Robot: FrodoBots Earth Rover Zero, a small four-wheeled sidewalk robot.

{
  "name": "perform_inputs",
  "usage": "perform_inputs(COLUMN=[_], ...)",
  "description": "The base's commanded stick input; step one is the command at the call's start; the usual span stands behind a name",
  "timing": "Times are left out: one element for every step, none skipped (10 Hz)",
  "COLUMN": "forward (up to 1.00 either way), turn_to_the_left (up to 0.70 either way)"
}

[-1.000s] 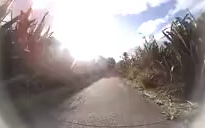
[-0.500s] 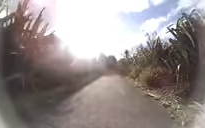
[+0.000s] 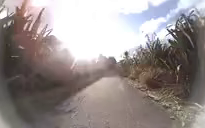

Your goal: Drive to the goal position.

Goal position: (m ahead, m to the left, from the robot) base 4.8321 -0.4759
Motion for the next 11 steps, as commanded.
perform_inputs(forward=[0.50, 0.50, 0.50, 0.50, 0.50, 0.50, 0.50, 0.50, 0.50, 0.50, 0.50], turn_to_the_left=[-0.47, -0.47, -0.47, -0.47, -0.47, -0.47, -0.47, -0.47, -0.47, -0.47, -0.31])
